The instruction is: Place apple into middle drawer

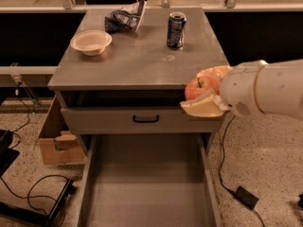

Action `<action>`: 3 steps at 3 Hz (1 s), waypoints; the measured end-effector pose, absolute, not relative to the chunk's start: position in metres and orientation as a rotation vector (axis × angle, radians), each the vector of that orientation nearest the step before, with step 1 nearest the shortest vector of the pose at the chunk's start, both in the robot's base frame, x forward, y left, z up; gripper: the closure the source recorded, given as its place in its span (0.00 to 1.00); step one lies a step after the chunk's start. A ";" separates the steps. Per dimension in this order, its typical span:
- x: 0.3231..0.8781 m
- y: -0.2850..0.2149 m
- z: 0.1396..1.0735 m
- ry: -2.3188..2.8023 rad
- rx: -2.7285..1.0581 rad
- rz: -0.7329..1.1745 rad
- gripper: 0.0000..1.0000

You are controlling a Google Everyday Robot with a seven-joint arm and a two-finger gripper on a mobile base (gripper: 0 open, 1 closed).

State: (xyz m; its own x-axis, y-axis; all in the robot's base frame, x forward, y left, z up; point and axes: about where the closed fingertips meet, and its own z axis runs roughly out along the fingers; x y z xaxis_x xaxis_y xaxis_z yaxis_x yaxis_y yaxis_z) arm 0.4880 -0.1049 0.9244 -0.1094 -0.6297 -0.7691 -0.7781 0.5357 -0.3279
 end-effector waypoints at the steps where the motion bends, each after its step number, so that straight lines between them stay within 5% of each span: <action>1: 0.468 -0.128 0.880 1.817 -1.050 0.287 1.00; 3: 0.486 -0.197 0.821 1.699 -0.924 0.437 1.00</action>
Offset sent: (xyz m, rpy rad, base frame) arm -0.0199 -0.1043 -0.1418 0.3955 -0.0591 0.0167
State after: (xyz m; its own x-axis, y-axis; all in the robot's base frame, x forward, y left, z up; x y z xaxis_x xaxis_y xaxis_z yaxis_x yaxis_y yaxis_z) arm 0.4862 -0.1968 0.8205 -0.0964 -0.3571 -0.9291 -0.7610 0.6280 -0.1624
